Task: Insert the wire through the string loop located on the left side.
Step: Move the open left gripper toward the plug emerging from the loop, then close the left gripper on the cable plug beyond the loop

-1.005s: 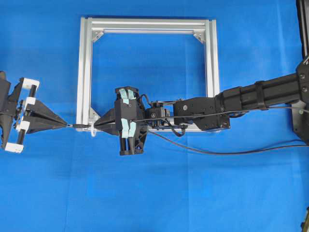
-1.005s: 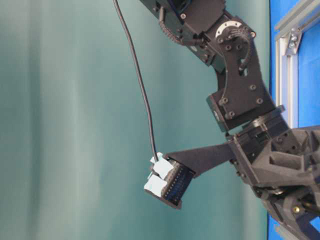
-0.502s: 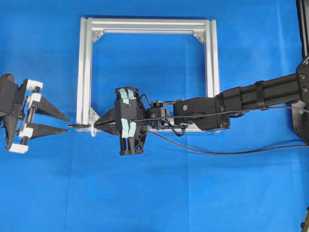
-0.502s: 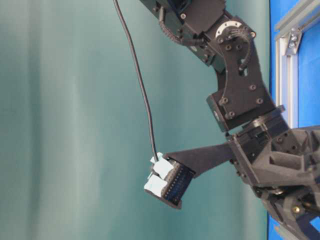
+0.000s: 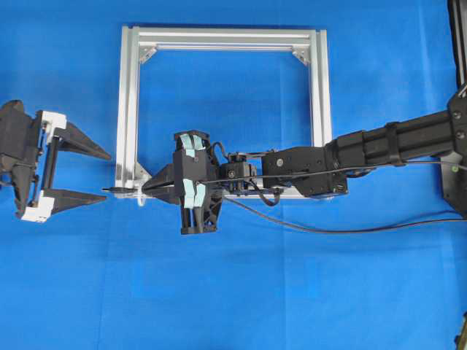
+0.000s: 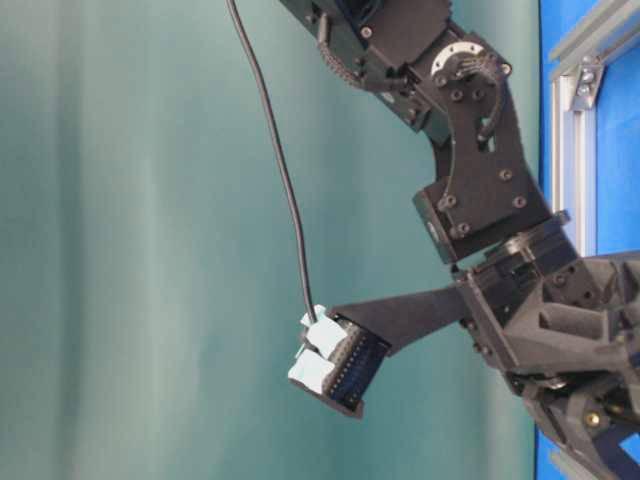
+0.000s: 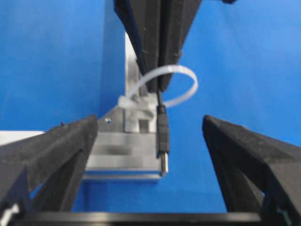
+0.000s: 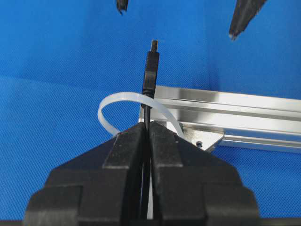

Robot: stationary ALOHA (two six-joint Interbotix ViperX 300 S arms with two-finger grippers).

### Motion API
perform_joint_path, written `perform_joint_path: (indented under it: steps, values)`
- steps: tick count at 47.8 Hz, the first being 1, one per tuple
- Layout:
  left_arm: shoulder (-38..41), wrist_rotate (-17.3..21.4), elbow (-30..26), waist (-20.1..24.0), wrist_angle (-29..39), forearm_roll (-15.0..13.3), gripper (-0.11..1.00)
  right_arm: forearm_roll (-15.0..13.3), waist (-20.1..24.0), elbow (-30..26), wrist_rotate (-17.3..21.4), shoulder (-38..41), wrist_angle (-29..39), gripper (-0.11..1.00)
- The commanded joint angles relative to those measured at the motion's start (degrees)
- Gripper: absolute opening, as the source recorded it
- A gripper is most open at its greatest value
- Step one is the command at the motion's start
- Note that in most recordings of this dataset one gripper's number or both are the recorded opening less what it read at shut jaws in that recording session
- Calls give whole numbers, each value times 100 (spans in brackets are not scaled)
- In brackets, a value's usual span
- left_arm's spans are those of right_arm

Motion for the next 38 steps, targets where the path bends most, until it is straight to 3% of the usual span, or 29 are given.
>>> perform_joint_path:
  steps: [1, 15, 38]
  values:
    - [325, -9, -255, 9, -26, 9, 88, -9, -9, -97, 9, -114, -26, 0]
    - [1556, 18, -703, 0, -9, 9, 88, -9, -9, -53, 9, -114, -26, 0]
    - [1441, 62, -659, 0, -9, 18, 87, -9, -9, -53, 9, -114, -26, 0]
